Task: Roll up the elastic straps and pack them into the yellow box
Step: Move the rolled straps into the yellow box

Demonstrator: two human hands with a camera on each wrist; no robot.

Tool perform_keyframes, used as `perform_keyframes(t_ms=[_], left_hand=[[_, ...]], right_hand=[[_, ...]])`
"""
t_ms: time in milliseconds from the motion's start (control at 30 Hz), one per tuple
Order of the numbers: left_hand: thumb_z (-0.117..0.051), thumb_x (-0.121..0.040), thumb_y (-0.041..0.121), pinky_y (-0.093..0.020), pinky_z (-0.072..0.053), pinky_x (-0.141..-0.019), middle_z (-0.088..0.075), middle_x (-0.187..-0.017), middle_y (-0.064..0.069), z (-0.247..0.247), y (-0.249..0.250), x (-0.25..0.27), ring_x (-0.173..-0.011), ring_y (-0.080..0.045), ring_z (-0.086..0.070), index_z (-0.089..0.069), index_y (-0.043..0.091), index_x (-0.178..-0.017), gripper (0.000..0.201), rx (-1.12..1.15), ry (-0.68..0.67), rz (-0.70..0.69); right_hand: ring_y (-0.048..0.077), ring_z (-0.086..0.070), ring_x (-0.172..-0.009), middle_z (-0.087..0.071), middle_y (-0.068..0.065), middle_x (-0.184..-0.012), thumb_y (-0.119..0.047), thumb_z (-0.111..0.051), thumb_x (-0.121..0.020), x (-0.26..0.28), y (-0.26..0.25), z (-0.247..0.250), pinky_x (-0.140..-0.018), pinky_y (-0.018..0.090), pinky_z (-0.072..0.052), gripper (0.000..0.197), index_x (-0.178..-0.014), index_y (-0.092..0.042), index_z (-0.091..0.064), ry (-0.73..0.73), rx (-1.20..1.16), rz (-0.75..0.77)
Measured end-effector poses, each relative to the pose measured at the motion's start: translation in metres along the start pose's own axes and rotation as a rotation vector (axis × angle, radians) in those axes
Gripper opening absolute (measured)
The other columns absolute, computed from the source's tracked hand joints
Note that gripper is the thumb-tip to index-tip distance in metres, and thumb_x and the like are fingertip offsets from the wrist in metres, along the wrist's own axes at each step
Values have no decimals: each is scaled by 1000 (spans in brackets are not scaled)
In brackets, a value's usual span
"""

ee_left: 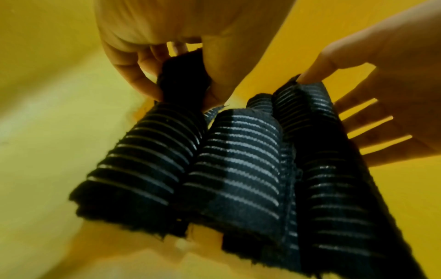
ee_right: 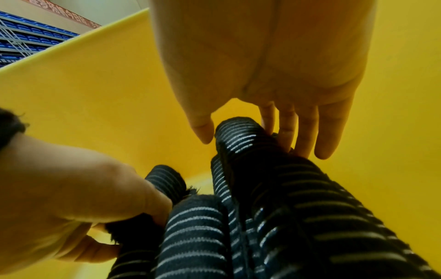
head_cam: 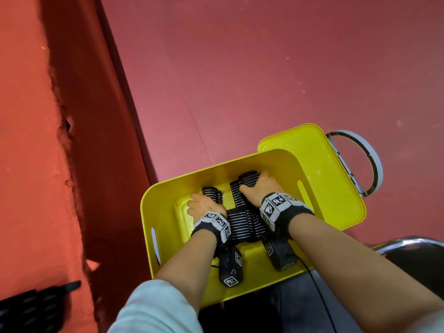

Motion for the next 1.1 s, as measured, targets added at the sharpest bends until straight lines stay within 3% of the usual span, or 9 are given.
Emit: perform_keyframes(t_ms=[133,200,267,367,567,733,833,967,1100], left_hand=[[-73,-81,33,-40,-41,-93,-40,-132,-17,-4,1,5,-123,-33,-42,-35,3,-128,68,-17,-37,-44],[-61,-86,43,-41,-38,-94,-42,-131,-18,-1,4,6,-123,-35,-41,-43,3,-127,60,69,-32,-43],[-48,-93,36,-40,-36,-94,-45,-130,-20,3,3,1,-121,-36,-42,-52,5,-123,44,183,-17,-17],[-48,-94,24,-40,-36,-98,-47,-132,-22,4,-4,-8,-121,-39,-46,-51,2,-124,36,248,-88,49],[-49,-98,36,-36,-41,-94,-52,-132,-21,-3,-8,-11,-120,-36,-51,-44,2,-131,48,187,-281,-53],[-63,-83,41,-36,-47,-93,-55,-124,-14,-5,-7,-5,-108,-33,-57,-50,10,-123,52,156,-363,-105],[-69,-83,35,-39,-48,-94,-52,-127,-18,-7,-8,-6,-111,-35,-56,-48,5,-125,56,113,-337,-84],[-74,-80,42,-42,-39,-101,-40,-139,-20,-4,-6,-4,-125,-38,-46,-30,2,-138,83,113,-265,35],[-72,-80,47,-43,-39,-100,-38,-140,-20,-6,1,3,-127,-37,-43,-23,1,-139,90,118,-243,-4]], right_hand=[[34,-50,-121,-47,15,-135,-51,-58,-86,3,1,1,-91,40,-45,72,-138,-9,-34,-19,-23,-6],[33,-50,-121,-47,15,-134,-52,-57,-86,5,1,3,-89,38,-44,71,-139,-9,-34,-26,-31,-10],[33,-52,-118,-48,15,-132,-52,-55,-87,5,0,5,-84,37,-43,68,-136,-9,-36,-31,-41,-8],[34,-52,-117,-50,15,-130,-48,-52,-90,5,0,6,-81,36,-42,61,-134,-9,-39,-38,-55,-17],[32,-58,-107,-55,15,-124,-29,-57,-91,0,3,7,-73,31,-42,45,-128,-7,-44,-51,-52,-6],[32,-59,-109,-60,14,-123,-33,-64,-88,-2,5,3,-80,33,-46,47,-125,-7,-48,-35,-75,6],[31,-60,-109,-60,13,-122,-32,-66,-87,-3,6,3,-80,32,-45,47,-124,-8,-50,-33,-74,8],[28,-61,-106,-63,10,-120,-31,-70,-85,-5,6,3,-77,29,-45,43,-120,-11,-54,-42,-86,13],[27,-61,-106,-63,10,-119,-32,-70,-85,-4,7,4,-76,29,-44,44,-120,-10,-54,-34,-86,8]])
Point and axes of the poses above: each hand's wrist, its own x-axis away from the middle knuckle, its own z-axis out of the back of the hand, y = z × x, the point moved 2 cm from there along -x, towards the middle knuckle
